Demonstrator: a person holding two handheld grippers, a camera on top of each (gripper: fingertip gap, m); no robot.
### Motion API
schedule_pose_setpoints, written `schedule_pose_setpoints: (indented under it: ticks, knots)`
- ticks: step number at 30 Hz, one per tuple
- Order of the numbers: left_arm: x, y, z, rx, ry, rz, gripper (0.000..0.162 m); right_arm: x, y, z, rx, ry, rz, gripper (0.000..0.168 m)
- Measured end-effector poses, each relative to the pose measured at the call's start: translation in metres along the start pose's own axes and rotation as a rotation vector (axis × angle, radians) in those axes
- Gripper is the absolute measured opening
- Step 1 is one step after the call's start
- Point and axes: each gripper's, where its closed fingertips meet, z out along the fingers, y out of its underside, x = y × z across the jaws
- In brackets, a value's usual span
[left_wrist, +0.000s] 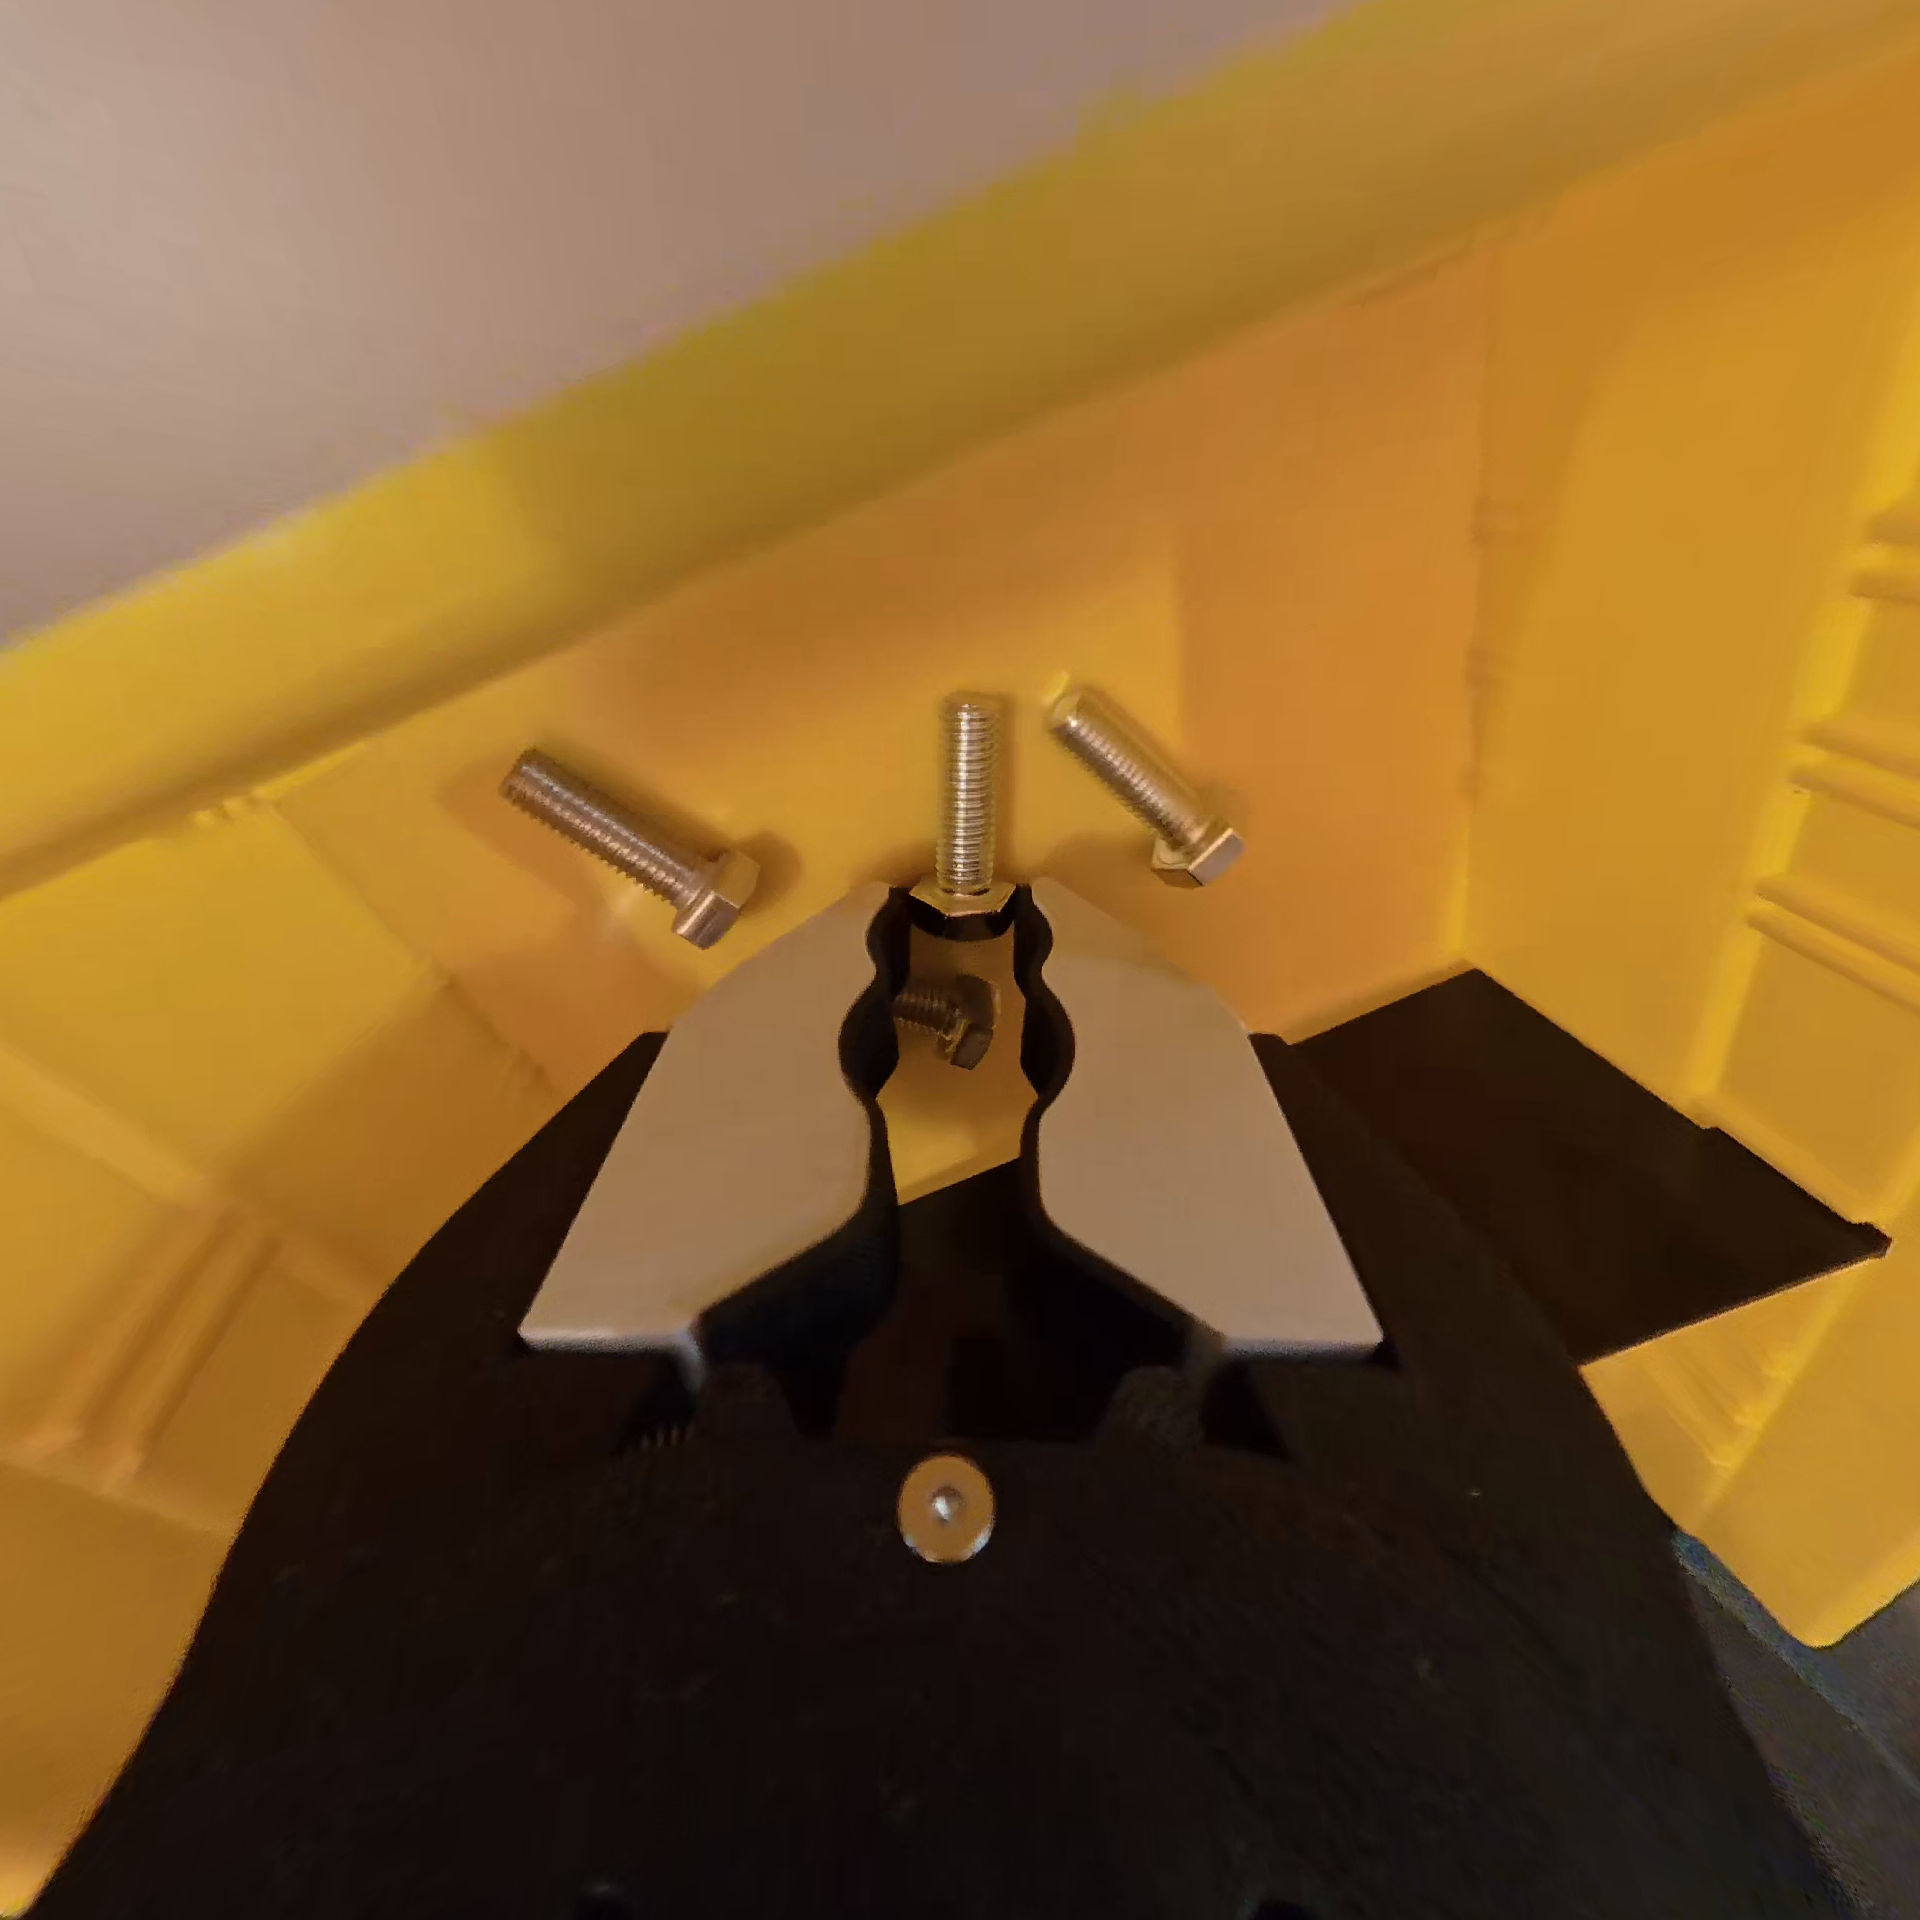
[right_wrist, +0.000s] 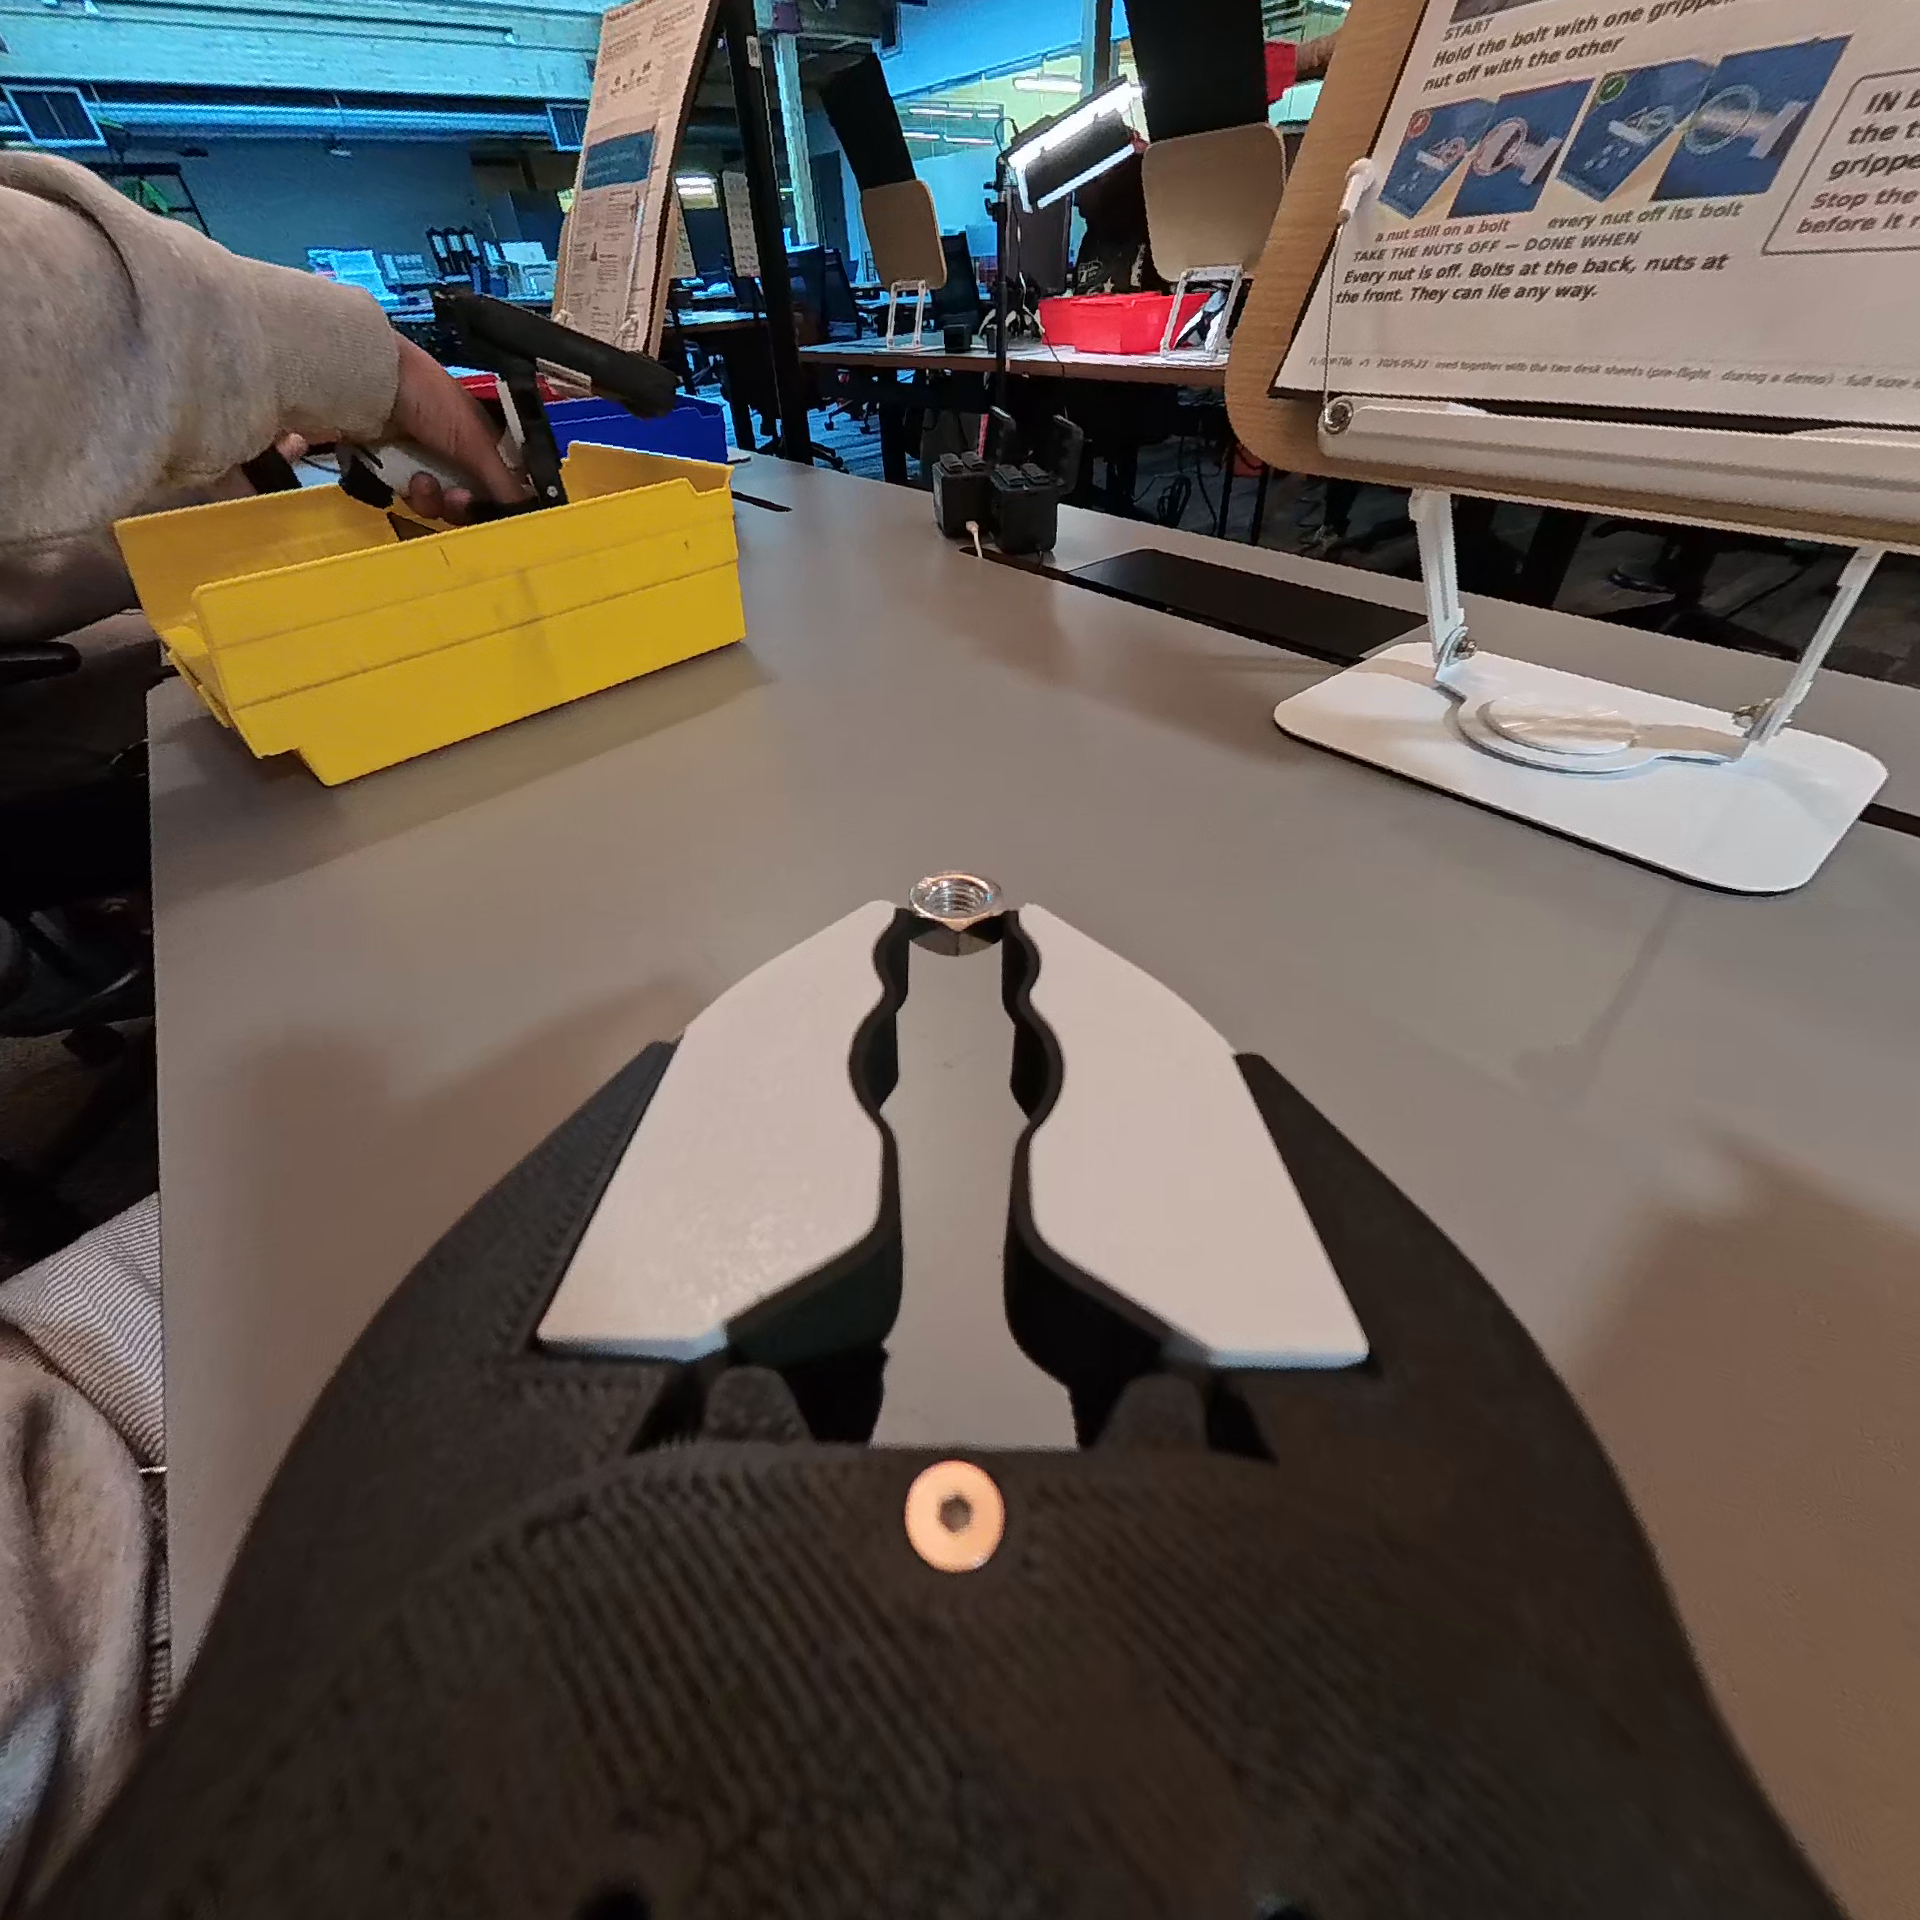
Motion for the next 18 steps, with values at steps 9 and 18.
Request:
schedule_pose_setpoints:
  ticks: [9,18]
  knots:
    - [-0.006,-0.01,-0.029,0.117,-0.005,-0.078,0.021,0.0,-0.002,-0.001,0.008,0.003,-0.003,0.017]
    - [0.097,-0.039,-0.169,0.84,0.198,-0.056,0.02,-0.006,-0.013,-0.004,0.046,-0.027,0.026,0.017]
